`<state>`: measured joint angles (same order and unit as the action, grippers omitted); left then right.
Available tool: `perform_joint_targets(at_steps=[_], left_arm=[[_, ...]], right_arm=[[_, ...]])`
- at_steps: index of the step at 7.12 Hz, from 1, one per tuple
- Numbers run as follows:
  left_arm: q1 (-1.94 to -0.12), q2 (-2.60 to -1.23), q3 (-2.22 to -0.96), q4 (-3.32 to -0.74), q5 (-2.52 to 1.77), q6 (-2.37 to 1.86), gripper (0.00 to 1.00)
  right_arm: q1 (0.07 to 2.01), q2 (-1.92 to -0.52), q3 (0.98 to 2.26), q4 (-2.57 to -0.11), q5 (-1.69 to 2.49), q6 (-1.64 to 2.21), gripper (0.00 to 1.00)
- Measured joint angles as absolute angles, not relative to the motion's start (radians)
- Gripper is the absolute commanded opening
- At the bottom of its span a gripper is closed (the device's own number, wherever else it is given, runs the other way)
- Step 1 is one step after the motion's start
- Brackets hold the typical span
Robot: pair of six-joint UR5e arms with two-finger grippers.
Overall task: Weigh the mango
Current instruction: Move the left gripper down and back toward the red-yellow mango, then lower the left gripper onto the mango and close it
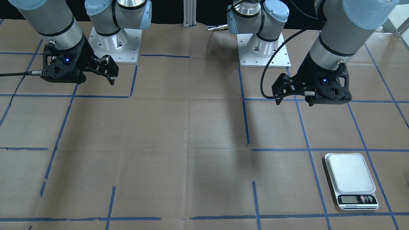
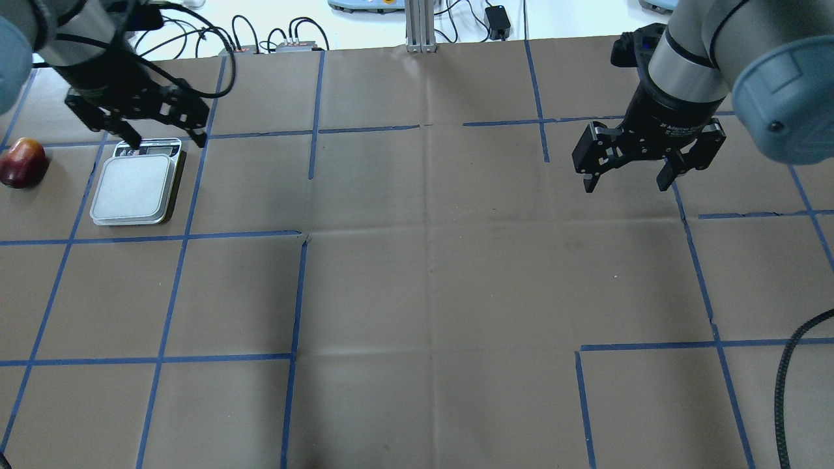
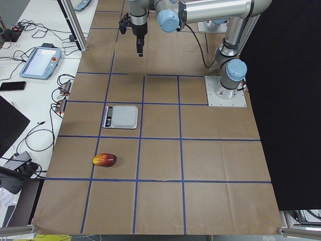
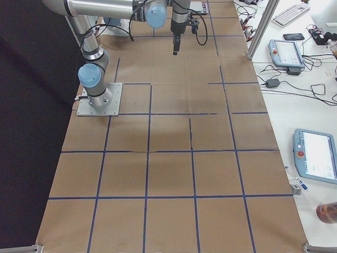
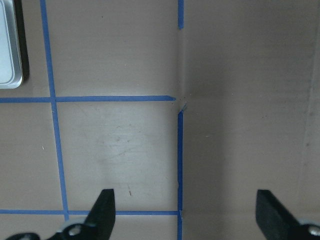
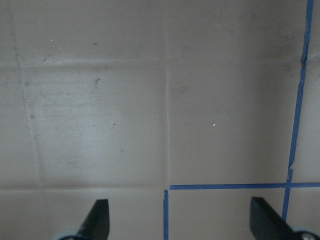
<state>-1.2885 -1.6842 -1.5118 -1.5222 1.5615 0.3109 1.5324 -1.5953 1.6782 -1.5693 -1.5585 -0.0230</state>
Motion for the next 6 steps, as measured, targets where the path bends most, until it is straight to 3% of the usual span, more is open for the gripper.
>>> perform_joint_targets(at_steps=[3,6], left_arm=[[-0.993,-1.854,-1.346,-1.511,1.560,0.674,1.00],[-0.853,-2.206,-0.956,-1.516,1.558,0.853,1.00]], right_arm=[[1.532,-1.595,1.678,-1.569,-1.559,-0.023,1.00],[1.532,-1.595,1.678,-1.569,-1.558,-0.023,1.00]])
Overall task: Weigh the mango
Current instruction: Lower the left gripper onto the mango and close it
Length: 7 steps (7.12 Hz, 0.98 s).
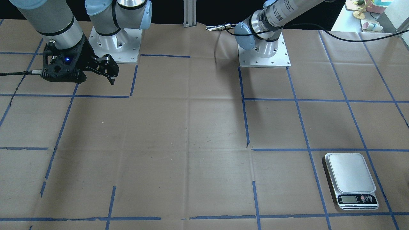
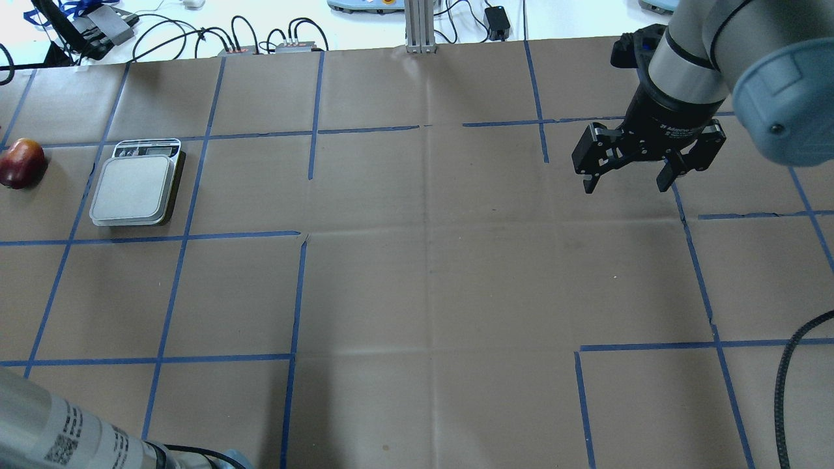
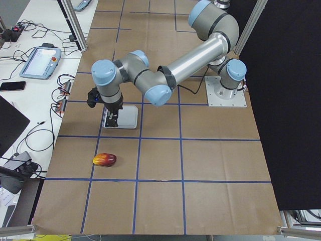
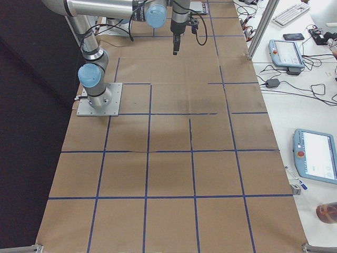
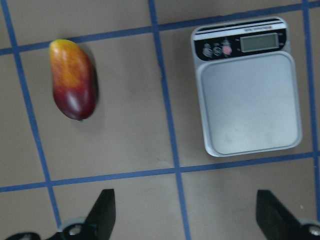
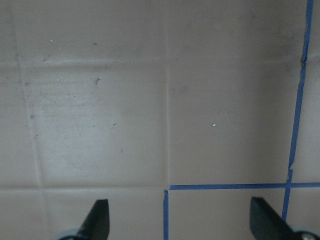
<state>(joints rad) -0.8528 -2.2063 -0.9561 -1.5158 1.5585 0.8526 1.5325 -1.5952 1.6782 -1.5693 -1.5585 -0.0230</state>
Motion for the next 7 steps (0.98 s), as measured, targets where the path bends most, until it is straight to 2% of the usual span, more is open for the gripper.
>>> perform_joint_targets(at_steps=[2,3,7], left_arm=[[-0.835,-2.412,-0.740,-1.519,1.558,0.882,1.00],[-0.834,-2.486,-0.673,-1.517,1.558,0.880,0.99],[-0.840,-2.642,-0.617,-1.474,1.561,0.823,0.99]], right_arm=[[1.532,-1.596,1.678,-1.569,-1.558,-0.023,1.00],[1.532,-1.596,1.678,-1.569,-1.559,-0.023,1.00],[1.532,-1.595,1.678,-1.569,-1.559,-0.023,1.00]])
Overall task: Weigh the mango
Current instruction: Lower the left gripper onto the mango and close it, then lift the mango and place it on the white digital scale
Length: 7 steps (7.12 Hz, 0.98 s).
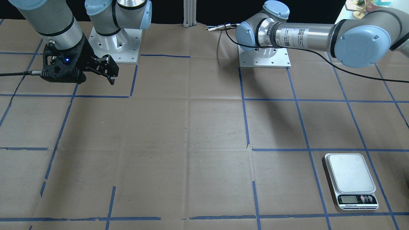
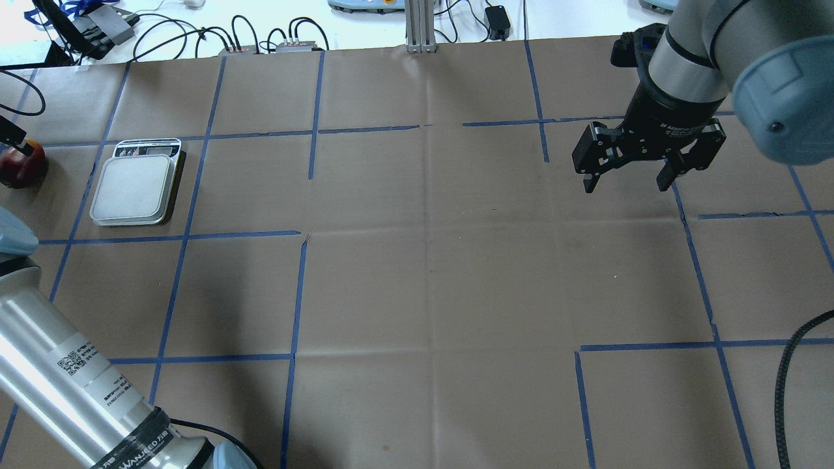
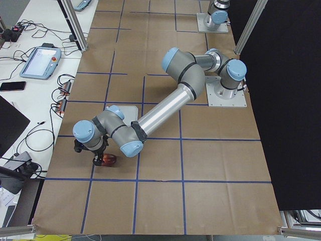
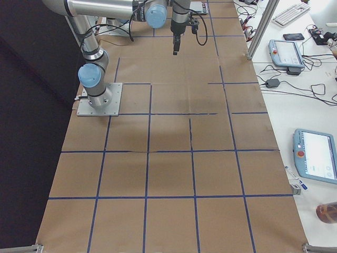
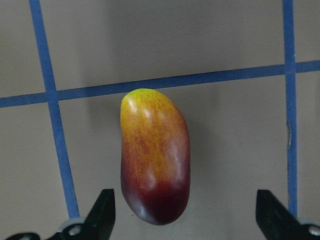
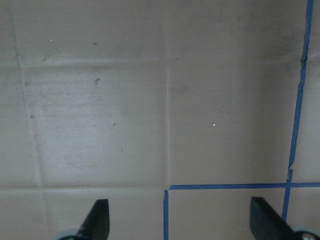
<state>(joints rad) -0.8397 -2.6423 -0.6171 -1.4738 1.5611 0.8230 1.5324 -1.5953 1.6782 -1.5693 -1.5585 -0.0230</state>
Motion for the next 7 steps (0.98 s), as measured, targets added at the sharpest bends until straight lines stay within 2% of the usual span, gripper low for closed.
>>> perform_joint_targets(at_steps=[1,3,4,7], left_arm=[[-0.840,-2.667,-0.616,-1.446,1.561,0.821,0.88],[-0.840,-2.683,-0.615,-1.428,1.565,0.820,0.56],[-0.839,-2.682,-0.615,-1.427,1.568,0.819,0.45],[-0.842,-2.638,-0.621,-1.454,1.571,0.817,0.36]], right_arm=[[1.532,-1.595,1.678,-1.569,-1.559,-0.023,1.00],[1.532,-1.595,1.678,-1.569,-1.559,-0.023,1.00],[1.532,-1.595,1.678,-1.569,-1.559,-0.023,1.00],[1.532,-1.595,1.678,-1.569,-1.558,-0.023,1.00]])
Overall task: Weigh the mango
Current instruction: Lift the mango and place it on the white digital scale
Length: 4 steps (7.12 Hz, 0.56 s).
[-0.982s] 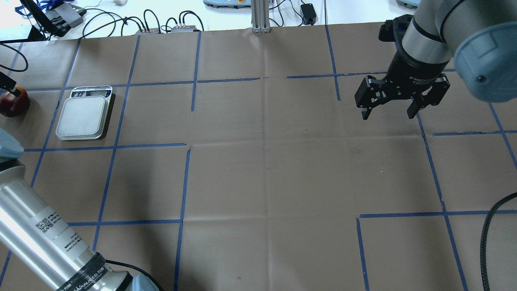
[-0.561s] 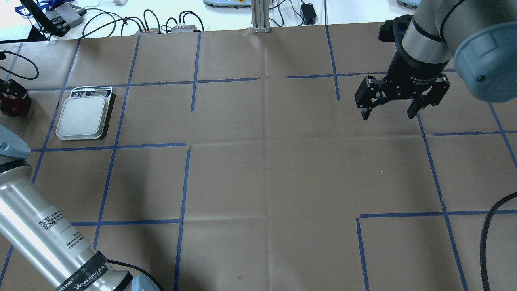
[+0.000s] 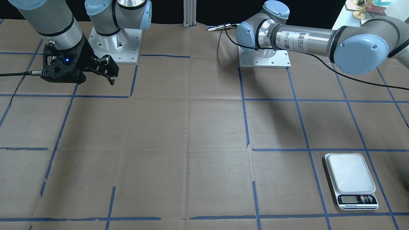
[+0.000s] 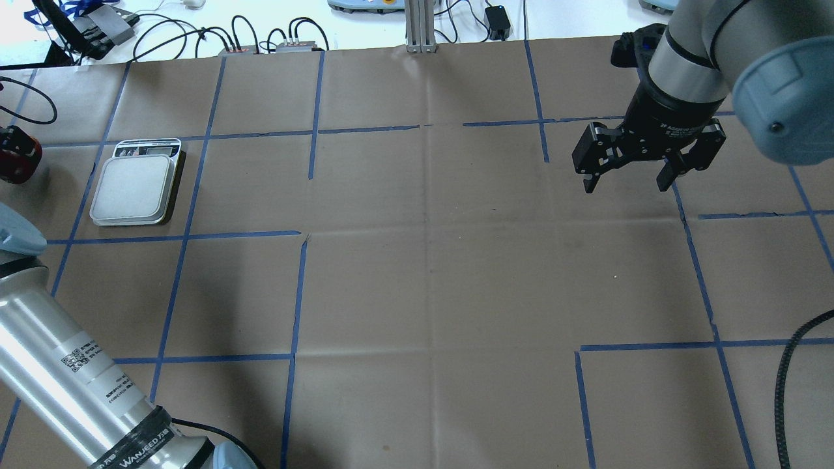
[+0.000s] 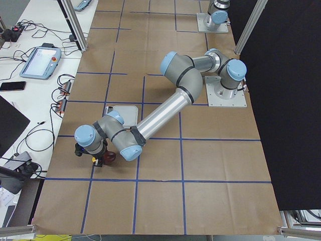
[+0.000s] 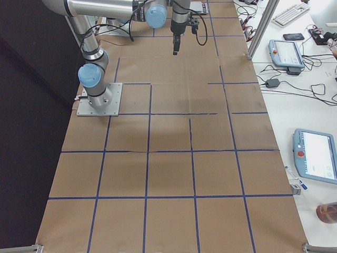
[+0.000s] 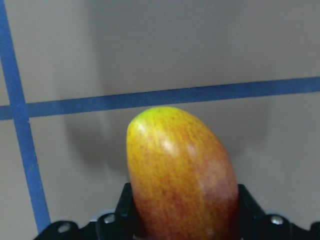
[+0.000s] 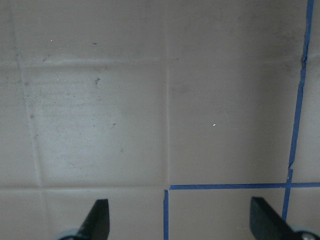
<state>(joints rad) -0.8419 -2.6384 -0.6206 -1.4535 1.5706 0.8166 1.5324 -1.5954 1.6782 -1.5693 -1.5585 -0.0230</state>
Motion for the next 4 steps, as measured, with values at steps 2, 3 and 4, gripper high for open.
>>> perform_joint_targets(at_steps=[2,3,4], left_arm=[[-0.856,-2.506,-0.696,-1.551,1.572,0.743,0.36],[-0.882,-2.416,-0.806,-1.558,1.573,0.689,0.36],[-0.916,-2.326,-0.943,-1.523,1.574,0.632,0.36]], right_arm=[[1.532,-1.595,1.678,-1.569,-1.559,-0.023,1.00],[1.532,-1.595,1.678,-1.569,-1.558,-0.023,1.00],[1.532,-1.595,1.678,-1.569,-1.559,-0.023,1.00]])
